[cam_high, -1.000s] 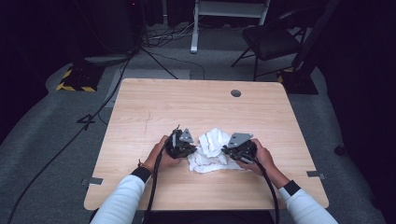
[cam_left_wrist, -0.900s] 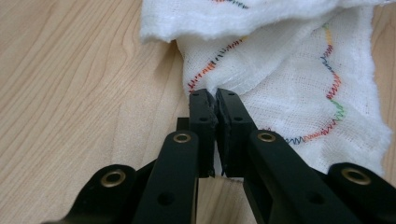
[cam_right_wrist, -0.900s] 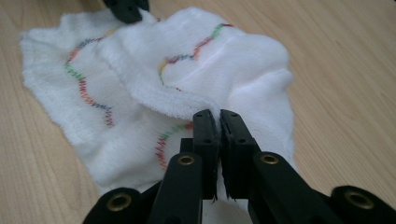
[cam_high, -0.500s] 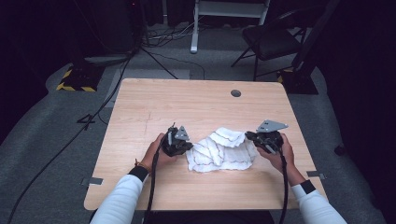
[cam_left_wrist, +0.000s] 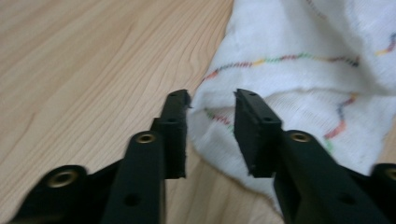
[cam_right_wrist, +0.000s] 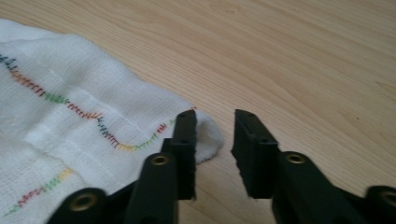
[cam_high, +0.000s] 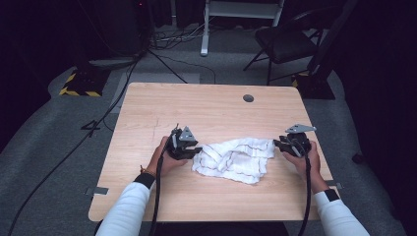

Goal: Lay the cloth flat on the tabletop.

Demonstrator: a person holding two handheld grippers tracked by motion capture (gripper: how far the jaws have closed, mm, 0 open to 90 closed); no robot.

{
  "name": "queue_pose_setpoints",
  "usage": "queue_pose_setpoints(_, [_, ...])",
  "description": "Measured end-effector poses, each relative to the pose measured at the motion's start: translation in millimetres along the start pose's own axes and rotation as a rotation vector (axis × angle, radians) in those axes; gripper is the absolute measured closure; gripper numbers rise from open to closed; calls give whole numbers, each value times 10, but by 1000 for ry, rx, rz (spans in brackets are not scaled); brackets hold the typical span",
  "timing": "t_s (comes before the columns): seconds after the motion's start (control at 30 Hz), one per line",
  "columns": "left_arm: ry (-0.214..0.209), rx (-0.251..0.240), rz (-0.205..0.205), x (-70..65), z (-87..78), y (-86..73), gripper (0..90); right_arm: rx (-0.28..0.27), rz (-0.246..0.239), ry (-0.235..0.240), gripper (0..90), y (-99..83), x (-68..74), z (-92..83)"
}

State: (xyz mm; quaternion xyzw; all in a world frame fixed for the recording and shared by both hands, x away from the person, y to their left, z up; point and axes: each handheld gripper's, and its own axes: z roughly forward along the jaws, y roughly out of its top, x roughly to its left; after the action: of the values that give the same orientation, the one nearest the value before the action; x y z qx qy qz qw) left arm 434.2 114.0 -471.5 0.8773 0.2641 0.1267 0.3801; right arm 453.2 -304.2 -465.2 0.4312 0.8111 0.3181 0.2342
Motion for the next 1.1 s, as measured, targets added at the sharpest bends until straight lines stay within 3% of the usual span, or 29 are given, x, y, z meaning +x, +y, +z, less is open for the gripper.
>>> queue_pose_setpoints(0.03, [-24,-20,-2,-41,-16,26,582,0,0,0,563,0,0,0])
queue_pose_setpoints(0.13, [-95,-43,-12,-204,-17,112,405,3,-22,37,484,9,15,-70])
queue_pose_setpoints(0.23, [-135,-41,33,-401,24,199,316,-30,-43,52,468,26,57,-232])
queue_pose_setpoints(0.33, [-165,-19,66,-581,124,267,300,-76,-53,103,458,18,143,-390])
queue_pose_setpoints(0.4, [-172,14,89,-660,216,295,311,-111,-95,156,471,-12,257,-468])
queue_pose_setpoints(0.43, [-179,29,92,-686,267,299,391,-116,-150,215,470,-59,405,-501])
queue_pose_setpoints(0.47, [-181,49,106,-696,315,307,391,-116,-150,215,470,-59,405,-501])
queue_pose_setpoints(0.5, [-184,59,104,-687,354,313,425,-105,-193,297,460,-131,558,-500])
queue_pose_setpoints(0.53, [-194,60,87,-663,384,315,425,-105,-193,297,460,-131,558,-500])
queue_pose_setpoints(0.6, [-197,63,73,-603,433,331,529,-56,-261,354,471,-243,756,-452])
queue_pose_setpoints(0.63, [-196,65,73,-578,453,338,529,-56,-261,354,471,-243,756,-452])
queue_pose_setpoints(0.77, [-162,85,85,-500,503,351,700,14,-315,369,542,-355,869,-347])
queue_pose_setpoints(0.87, [-143,102,88,-426,500,344,802,32,-298,378,624,-374,826,-328])
queue_pose_setpoints(0.9, [-132,94,77,-389,480,338,842,54,-298,359,658,-388,796,-323])
queue_pose_setpoints(1.07, [-97,34,35,-191,340,322,867,87,-300,339,725,-456,743,-316])
queue_pose_setpoints(1.1, [-79,29,31,-163,317,320,867,88,-301,333,775,-480,717,-339])
